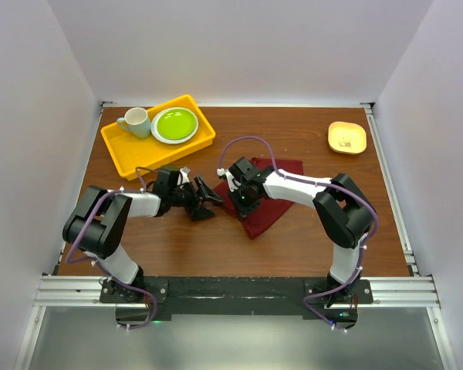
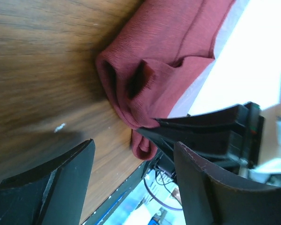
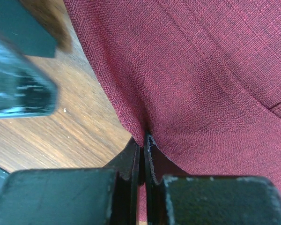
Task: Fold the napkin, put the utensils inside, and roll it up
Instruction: Roll the napkin with the utensil
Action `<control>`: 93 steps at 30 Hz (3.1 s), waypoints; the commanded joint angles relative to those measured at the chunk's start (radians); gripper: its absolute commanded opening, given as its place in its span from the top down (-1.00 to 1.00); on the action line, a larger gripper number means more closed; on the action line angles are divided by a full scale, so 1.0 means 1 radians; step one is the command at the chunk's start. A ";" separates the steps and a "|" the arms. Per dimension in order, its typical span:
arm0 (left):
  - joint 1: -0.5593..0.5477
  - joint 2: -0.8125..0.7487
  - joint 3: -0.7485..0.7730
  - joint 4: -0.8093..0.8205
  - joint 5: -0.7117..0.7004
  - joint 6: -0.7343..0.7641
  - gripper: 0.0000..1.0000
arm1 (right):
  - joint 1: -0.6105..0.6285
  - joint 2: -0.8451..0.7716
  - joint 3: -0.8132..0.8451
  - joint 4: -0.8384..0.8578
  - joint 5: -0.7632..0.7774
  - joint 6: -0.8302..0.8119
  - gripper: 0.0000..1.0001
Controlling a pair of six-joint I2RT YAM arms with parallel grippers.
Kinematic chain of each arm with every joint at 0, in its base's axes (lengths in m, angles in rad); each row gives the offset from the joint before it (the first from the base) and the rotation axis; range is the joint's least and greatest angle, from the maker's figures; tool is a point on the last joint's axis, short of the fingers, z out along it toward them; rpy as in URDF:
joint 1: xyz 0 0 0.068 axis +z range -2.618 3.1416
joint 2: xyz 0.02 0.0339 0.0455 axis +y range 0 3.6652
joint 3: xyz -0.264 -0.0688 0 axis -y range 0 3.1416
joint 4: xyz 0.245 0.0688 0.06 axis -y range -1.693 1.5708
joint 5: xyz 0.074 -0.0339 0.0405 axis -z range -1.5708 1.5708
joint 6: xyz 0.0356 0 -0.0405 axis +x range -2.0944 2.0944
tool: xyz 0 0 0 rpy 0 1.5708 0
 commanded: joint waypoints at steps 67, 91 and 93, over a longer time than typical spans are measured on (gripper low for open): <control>-0.112 0.141 0.140 -0.062 -0.014 -0.221 1.00 | 0.154 0.009 -0.156 0.186 0.398 0.035 0.53; -0.062 -0.118 0.249 -0.277 -0.190 0.342 0.02 | -0.352 0.102 -0.181 0.350 -0.817 0.166 1.00; -0.079 -0.128 0.216 -0.194 -0.167 0.330 0.10 | -0.379 0.144 -0.208 0.445 -0.906 0.225 1.00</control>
